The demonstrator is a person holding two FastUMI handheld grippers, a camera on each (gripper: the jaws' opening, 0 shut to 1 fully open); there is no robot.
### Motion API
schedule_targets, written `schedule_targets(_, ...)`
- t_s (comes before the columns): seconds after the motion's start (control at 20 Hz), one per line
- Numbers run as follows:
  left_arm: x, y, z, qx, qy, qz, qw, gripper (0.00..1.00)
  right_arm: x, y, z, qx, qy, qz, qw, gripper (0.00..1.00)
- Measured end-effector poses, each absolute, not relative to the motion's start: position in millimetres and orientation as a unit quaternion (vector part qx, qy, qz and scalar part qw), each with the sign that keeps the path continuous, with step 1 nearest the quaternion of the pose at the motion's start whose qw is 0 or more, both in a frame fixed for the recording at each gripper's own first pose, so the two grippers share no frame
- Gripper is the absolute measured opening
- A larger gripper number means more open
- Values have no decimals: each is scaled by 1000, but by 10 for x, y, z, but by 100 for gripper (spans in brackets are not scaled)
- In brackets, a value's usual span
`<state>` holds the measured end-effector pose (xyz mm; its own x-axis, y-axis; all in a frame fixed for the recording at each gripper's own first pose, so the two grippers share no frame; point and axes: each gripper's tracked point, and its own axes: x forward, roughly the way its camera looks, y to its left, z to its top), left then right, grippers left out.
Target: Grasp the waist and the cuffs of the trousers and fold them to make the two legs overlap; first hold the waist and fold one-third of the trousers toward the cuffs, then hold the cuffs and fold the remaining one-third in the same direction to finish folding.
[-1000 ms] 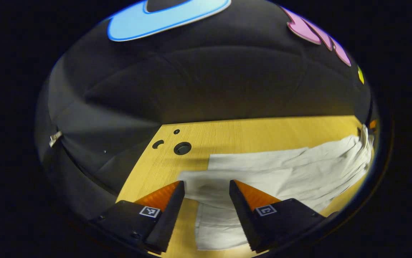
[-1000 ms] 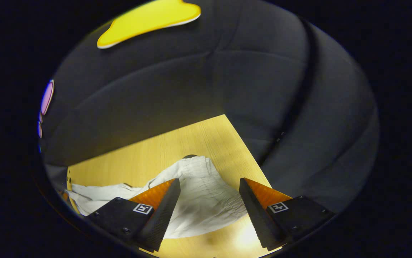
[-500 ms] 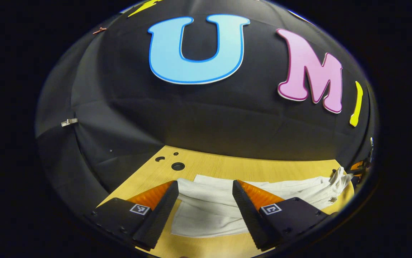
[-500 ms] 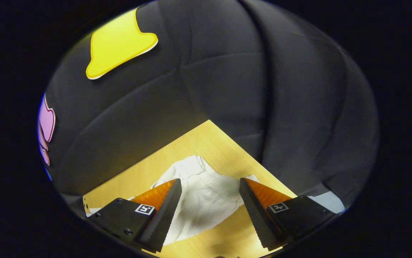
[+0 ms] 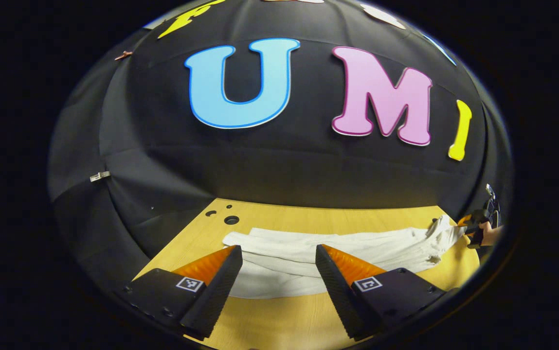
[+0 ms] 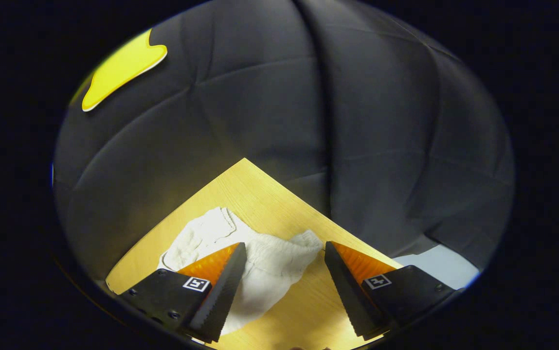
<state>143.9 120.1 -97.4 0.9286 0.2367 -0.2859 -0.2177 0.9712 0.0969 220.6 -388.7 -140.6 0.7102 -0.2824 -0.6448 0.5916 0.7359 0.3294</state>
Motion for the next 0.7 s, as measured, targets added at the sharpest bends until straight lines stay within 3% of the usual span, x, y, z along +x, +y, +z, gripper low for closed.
schedule_targets(0.4, 1428, 675, -1025, 30, 160, 80, 983, 96, 2220, -3895, -1537, 235, 294, -259, 890, 96)
schedule_targets(0.45, 1425, 640, -1019, 29, 156, 78, 984, 96, 2210, -3889, -1508, 236, 296, -259, 888, 77)
schedule_targets(0.55, 1389, 573, -1003, 28, 154, 72, 985, 96, 2226, -3863, -1562, 241, 304, -260, 884, 79)
schedule_targets(0.6, 1351, 551, -991, 29, 156, 71, 985, 96, 2225, -3824, -1563, 243, 306, -259, 883, 53)
schedule_targets(0.7, 1277, 552, -958, 13, 158, 75, 985, 96, 2189, -3799, -1588, 238, 316, -260, 881, 39)
